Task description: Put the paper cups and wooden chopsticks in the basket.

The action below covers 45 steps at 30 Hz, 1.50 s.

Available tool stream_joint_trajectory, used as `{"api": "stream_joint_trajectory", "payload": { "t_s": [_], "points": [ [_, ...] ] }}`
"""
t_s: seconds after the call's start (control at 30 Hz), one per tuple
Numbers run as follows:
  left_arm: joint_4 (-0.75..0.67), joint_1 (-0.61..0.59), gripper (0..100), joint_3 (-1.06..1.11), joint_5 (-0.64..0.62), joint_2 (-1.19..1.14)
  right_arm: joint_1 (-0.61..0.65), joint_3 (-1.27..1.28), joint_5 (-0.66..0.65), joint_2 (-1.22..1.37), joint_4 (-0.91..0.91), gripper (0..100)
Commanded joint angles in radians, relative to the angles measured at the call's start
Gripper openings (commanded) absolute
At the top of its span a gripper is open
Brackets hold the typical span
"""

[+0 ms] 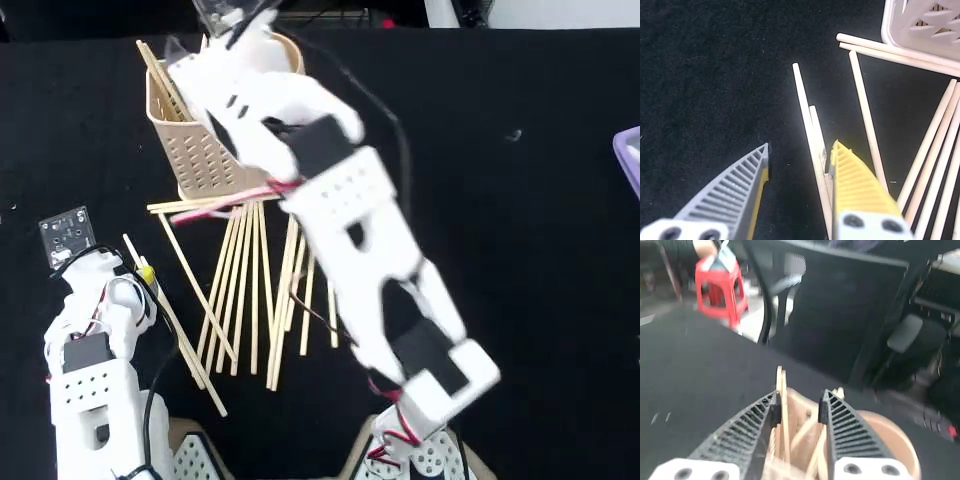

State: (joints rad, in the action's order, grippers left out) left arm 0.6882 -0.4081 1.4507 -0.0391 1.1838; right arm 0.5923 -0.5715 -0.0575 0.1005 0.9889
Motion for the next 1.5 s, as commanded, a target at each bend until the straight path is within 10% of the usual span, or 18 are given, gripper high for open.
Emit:
{"api": "stream_joint_trajectory", "payload": {
  "t_s": [0.0, 0.33, 0.73, 1.47],
  "points": [
    [-0.015, -0.005, 20, -0.008, -0.009, 0.012, 0.015, -0.053, 0.005, -0.137, 0.368, 12.9],
    [-0.012, -0.005, 20, -0.008, -0.009, 0.012, 0.012, 0.309, 0.038, -0.173, 0.575, 20.7],
    [-0.014, -0.005, 20, -0.008, -0.009, 0.012, -0.055, 1.23, 0.032, -0.36, -0.181, 20.4],
    [-0.015, -0.004, 20, -0.008, -0.009, 0.012, -0.124, 0.848, 0.147, 0.166, -0.037, 20.6]
  ]
}}
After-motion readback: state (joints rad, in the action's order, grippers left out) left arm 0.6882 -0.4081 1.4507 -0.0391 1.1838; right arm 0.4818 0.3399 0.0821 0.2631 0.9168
